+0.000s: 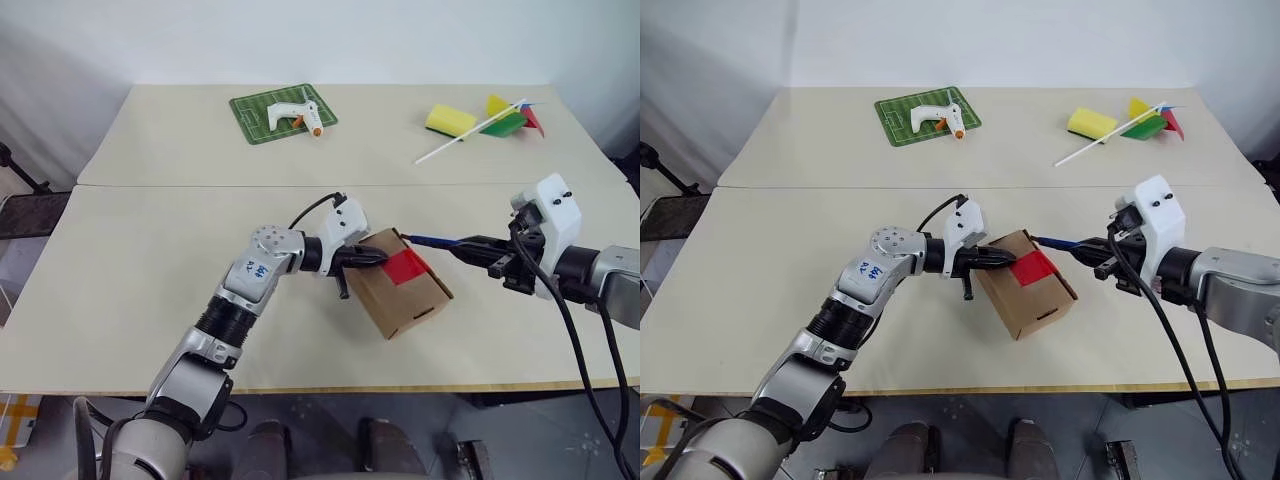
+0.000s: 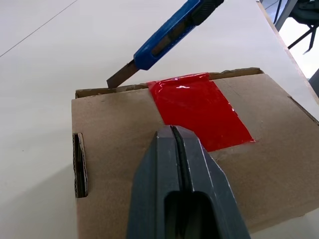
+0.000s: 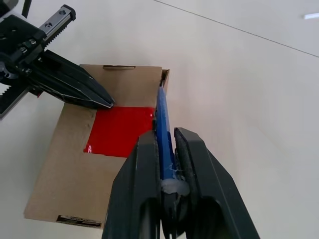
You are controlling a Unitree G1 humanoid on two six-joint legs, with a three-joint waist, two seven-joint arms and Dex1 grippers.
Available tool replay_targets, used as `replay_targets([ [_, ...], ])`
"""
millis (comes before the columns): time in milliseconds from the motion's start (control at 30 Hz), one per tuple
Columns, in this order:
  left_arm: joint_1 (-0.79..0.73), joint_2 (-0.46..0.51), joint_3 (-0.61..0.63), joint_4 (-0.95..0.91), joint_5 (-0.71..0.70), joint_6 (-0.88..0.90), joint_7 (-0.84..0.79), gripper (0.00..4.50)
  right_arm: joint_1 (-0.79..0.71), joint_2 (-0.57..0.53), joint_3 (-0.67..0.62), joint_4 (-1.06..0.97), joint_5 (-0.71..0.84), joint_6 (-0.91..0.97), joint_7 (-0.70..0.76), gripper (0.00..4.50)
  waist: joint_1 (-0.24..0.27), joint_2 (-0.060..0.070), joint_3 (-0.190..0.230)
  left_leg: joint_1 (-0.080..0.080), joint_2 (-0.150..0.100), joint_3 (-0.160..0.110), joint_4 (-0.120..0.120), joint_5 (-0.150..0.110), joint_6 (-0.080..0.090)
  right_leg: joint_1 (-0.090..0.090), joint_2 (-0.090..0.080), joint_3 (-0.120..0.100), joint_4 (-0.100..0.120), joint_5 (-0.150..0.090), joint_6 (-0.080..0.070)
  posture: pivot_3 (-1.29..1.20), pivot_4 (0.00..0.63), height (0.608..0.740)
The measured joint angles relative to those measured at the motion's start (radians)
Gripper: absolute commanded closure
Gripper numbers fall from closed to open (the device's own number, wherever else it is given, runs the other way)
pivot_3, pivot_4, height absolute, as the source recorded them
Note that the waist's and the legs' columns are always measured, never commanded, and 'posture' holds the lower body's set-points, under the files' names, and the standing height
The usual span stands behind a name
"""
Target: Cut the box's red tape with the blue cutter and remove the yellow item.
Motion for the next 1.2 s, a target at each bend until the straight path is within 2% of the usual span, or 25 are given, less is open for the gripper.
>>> replay_targets([
  [600, 0.002, 0.001, -0.004, -0.003, 0.003, 0.0, -0.001, 4.5, -0.039, 0.024, -0.005, 0.001, -0.024, -0.003, 0.002, 4.34, -0.001, 0.0, 0.0, 0.0, 0.0, 0.0, 0.001, 0.0, 0.001, 0.0, 0.0, 0.0, 0.001, 0.0, 0.0, 0.0, 0.15, 0.74],
  [1200, 0.002, 0.001, -0.009, 0.0, 0.005, -0.007, -0.005, 4.5, 0.03, 0.039, -0.015, -0.04, -0.037, 0.002, -0.002, 4.34, -0.001, 0.0, 0.0, 0.0, 0.0, 0.0, 0.001, -0.001, 0.001, 0.0, 0.0, 0.0, 0.001, 0.0, 0.0, 0.0, 0.15, 0.74],
])
